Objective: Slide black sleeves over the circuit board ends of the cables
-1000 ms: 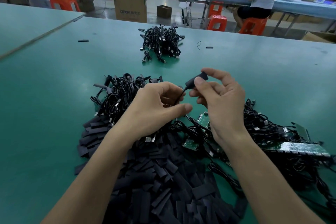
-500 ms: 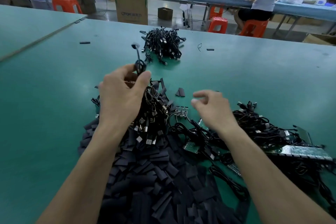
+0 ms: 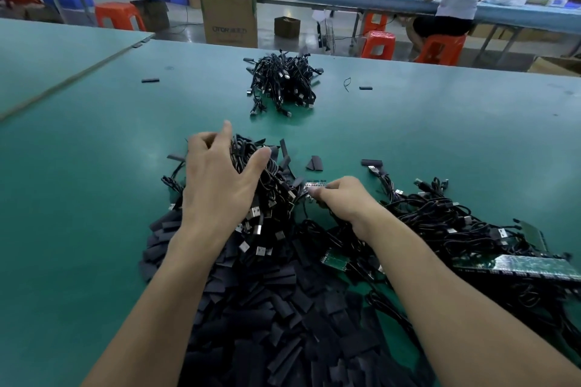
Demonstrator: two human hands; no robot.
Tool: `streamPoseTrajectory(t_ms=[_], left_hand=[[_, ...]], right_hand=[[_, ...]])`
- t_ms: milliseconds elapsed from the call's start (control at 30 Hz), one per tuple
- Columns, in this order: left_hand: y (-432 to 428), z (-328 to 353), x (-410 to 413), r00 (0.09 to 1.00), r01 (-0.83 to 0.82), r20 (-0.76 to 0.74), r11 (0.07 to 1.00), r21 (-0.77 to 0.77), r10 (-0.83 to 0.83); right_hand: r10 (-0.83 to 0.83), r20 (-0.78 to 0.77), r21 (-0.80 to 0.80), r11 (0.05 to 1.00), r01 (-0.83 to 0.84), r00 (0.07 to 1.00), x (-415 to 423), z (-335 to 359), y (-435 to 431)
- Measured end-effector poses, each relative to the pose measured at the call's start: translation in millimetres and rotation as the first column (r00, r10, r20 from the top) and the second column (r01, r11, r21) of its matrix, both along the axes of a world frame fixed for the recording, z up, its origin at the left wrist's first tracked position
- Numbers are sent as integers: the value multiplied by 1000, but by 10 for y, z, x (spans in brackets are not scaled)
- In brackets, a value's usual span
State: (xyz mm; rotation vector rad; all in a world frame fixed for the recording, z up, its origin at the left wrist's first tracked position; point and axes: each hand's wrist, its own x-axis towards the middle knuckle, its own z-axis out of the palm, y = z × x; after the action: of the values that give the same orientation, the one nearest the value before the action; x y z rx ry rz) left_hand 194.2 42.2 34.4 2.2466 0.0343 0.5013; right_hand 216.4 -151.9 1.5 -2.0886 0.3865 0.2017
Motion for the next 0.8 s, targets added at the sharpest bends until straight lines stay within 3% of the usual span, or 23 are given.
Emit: streamPoseTrajectory(t_ms=[100,233,333,467,600,800], left_hand=[[-11,82,-35,978,-37,203,999,-26,41],[-73,207,-139,937,174,328,976,-133,-122],[-143,235,-199,928,348,238,897,-272,-288],[-236,213,-234,893,450,172,805,-388,-416],[-266,175,-225,883,456,144,745,-487,-446],[-287,200,-238,845,474,87,664,-579,-528]], right_hand=[[-14,163,15,1000,12,987,-57,46,-3],[-33,428,205,977,-61,903,-202,230,-44],[-6,501,357,912,-201,865,-324,344,-78],[20,514,522,786,-331,858,-439,447,-75],[78,543,529,742,-412,836,-487,449,-41],[36,541,600,683,-416,840,-497,419,-34]])
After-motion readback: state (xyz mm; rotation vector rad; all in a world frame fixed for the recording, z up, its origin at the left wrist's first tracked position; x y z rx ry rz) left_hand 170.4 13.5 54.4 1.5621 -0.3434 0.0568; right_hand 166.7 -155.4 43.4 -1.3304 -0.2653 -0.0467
